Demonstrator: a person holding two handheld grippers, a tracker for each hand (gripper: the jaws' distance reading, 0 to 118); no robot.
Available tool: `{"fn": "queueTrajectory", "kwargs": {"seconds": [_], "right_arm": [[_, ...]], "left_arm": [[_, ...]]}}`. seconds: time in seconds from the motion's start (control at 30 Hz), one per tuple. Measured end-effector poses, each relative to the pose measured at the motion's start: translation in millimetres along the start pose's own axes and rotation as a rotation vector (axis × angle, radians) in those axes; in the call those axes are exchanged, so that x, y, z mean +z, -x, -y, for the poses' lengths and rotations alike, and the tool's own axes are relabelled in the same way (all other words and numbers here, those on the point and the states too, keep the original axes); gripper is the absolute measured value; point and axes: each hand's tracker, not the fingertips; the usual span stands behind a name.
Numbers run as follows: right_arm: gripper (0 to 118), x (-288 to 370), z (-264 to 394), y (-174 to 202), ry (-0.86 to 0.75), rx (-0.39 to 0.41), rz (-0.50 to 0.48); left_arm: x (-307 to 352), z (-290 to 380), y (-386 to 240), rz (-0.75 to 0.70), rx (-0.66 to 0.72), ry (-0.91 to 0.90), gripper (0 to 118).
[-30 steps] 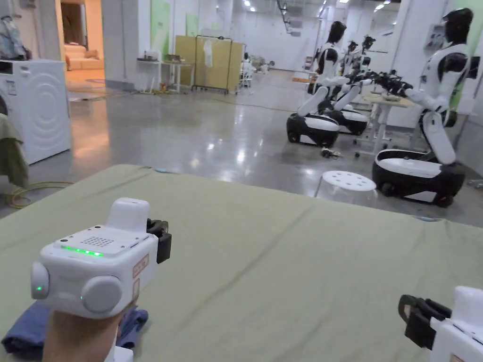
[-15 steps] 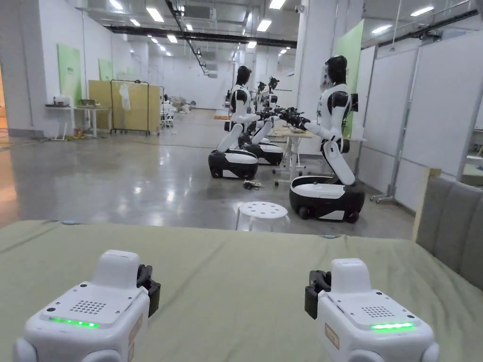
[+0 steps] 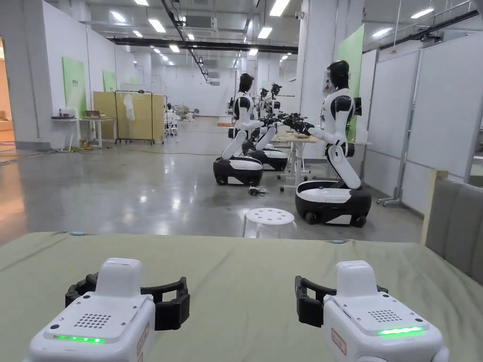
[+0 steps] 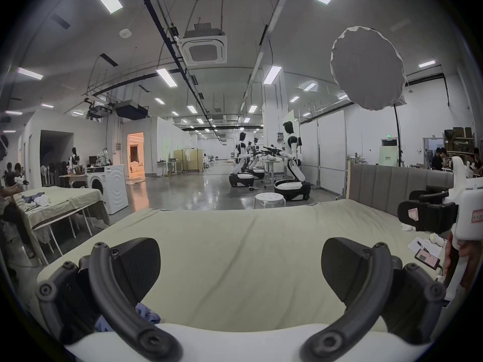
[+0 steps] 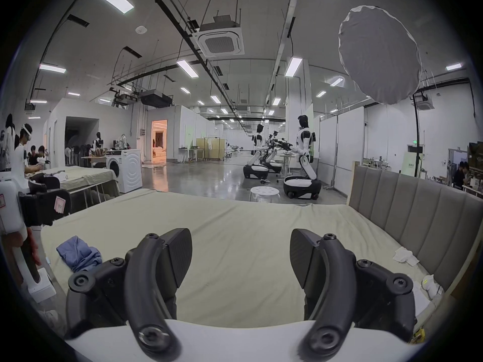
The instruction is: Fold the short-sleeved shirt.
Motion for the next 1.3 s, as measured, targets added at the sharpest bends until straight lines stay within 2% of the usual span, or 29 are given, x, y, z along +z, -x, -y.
{"fn": "queueTrajectory", "kwargs": {"seconds": [0.1, 0.23, 0.3, 0.37, 0.53, 0.87, 1.1, 1.3], "right_arm": [[85, 0.1, -2.9, 4.6, -0.001, 0.01, 0.005], [85, 3.4, -9.5, 2.5, -0.011, -0.077, -0.056], [85, 4.6, -13.5, 1.1, -0.006, -0.127, -0.044], [85, 5.3, -17.1, 1.5, 0.011, -0.135, 0.008], [85, 8.2, -21.6, 5.2, 0.006, -0.119, 0.059], [85, 10.6, -26.6, 14.4, 0.029, -0.082, 0.096], [85, 13.4, -26.5, 10.7, 0.028, -0.108, 0.058], [85, 14.9, -22.8, 12.5, 0.02, -0.094, 0.045]], "left_arm": [[2.2, -2.3, 1.1, 0.002, 0.005, 0.004, 118], [4.5, -3.7, 0.3, 0.009, 0.005, -0.001, 118], [5.4, -4.5, -0.8, 0.008, 0.0, -0.002, 118], [5.9, -5.0, -0.8, 0.014, 0.0, -0.003, 118], [4.5, -4.4, -2.2, 0.015, -0.003, 0.006, 118], [3.6, -6.6, -3.3, 0.016, 0.0, 0.008, 118], [4.7, -9.9, -2.3, 0.016, -0.002, 0.0, 118], [7.1, -10.7, -3.6, 0.019, 0.01, -0.005, 118]]}}
